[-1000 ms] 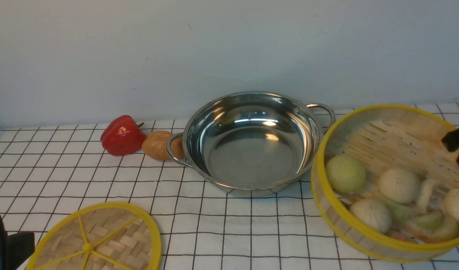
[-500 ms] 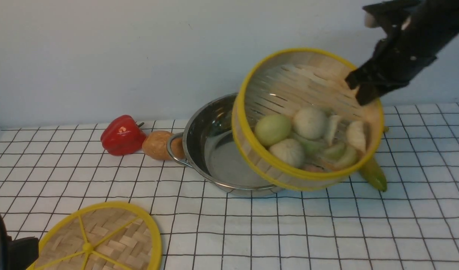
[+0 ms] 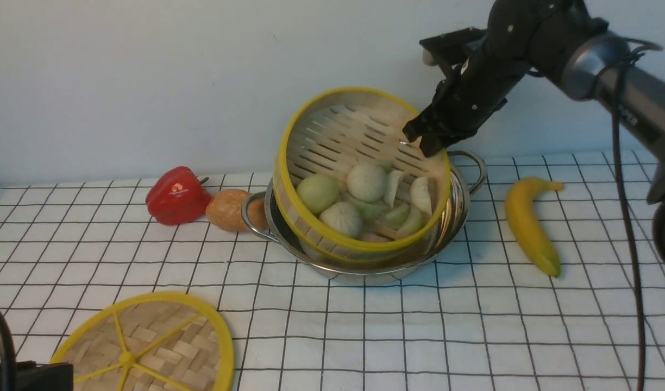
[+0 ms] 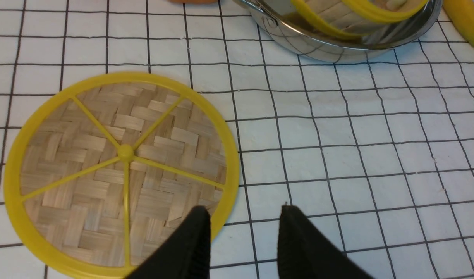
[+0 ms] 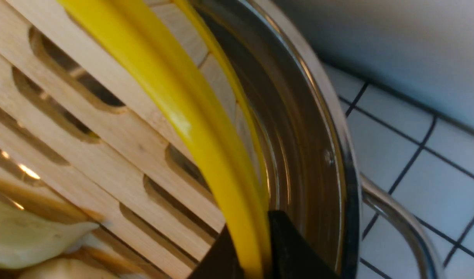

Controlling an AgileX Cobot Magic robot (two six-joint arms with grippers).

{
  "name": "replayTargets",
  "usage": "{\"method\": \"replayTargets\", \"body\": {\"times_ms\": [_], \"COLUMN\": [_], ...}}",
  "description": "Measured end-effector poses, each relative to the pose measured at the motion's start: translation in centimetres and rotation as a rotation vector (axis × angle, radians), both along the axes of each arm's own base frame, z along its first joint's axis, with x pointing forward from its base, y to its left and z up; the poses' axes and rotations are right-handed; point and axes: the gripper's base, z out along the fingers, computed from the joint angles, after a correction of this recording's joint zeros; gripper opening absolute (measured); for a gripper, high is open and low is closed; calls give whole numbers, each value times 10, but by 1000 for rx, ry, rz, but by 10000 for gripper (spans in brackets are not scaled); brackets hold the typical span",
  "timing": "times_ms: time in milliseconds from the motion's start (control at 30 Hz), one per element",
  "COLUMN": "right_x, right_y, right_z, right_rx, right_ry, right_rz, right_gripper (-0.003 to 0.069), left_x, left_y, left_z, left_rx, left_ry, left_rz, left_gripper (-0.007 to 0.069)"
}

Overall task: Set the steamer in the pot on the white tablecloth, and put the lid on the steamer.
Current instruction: 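Place the bamboo steamer basket of food into the steel pot with the right gripper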

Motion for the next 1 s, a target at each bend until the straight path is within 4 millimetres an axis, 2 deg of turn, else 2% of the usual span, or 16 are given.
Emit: {"method": "replayTargets", "body": {"times_ms": [167,600,700,800,867,1000], "right_x": [4,6,6,7,6,6], "right_y": [-4,-5,-2,1,1,2], "right_z": [-18,-17,-19,-20,-24,-24], "right_rx": [-70,-96,-81,-65,-75,-77], "right_ry": [18,-7,-16,-28,-22,-25], "right_rz": [-5,14,55,99,137,154], "right_gripper": [57,62,108,194,276,370], "left_x": [0,0,0,0,0,0], "left_y": [0,0,0,0,0,0], "left_z": [0,0,0,0,0,0], "left_rx": [0,0,0,0,0,-1], "left_ry": [0,0,0,0,0,0], "left_rz": [0,0,0,-1,-1,-1], "left_gripper": [243,243,243,243,243,243]}}
